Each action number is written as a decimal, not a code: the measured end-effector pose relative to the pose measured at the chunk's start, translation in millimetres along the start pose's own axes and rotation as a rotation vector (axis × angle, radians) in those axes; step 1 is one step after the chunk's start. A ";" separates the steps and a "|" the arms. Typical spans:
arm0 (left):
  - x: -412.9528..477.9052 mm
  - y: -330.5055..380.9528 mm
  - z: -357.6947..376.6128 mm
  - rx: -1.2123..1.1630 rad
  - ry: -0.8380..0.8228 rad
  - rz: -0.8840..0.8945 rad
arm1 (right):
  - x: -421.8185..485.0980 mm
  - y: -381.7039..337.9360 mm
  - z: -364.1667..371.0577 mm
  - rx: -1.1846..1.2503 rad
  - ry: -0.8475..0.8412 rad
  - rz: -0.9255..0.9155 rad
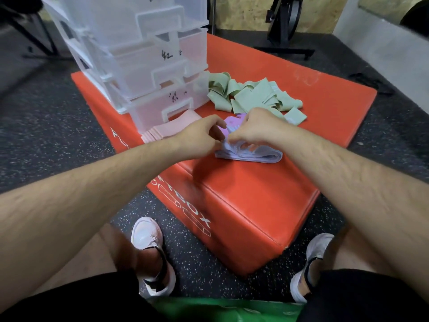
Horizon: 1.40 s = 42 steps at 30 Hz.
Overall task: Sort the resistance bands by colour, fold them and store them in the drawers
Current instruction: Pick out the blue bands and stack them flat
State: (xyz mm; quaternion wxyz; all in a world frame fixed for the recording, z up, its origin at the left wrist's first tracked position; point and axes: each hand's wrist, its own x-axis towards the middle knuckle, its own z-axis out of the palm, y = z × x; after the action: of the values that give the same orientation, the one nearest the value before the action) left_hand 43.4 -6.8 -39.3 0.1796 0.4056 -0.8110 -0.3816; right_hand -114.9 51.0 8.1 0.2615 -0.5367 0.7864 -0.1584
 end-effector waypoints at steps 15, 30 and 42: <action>5.6 -6.1 6.3 0.474 -0.021 0.403 | -3.5 38.0 -39.7 -0.046 0.151 -0.158; 21.1 13.9 6.1 0.438 -0.025 0.230 | -14.1 71.9 -19.7 0.336 0.055 0.018; 62.8 101.4 51.7 -0.516 -0.223 0.074 | -15.9 105.9 -86.6 0.996 0.288 -0.029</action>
State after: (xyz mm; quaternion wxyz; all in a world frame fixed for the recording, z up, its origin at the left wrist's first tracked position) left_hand -78.6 6.2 3.8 0.2005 0.2722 -0.7161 -0.6107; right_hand -241.3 102.6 26.2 0.3722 -0.3306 0.6363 -0.5893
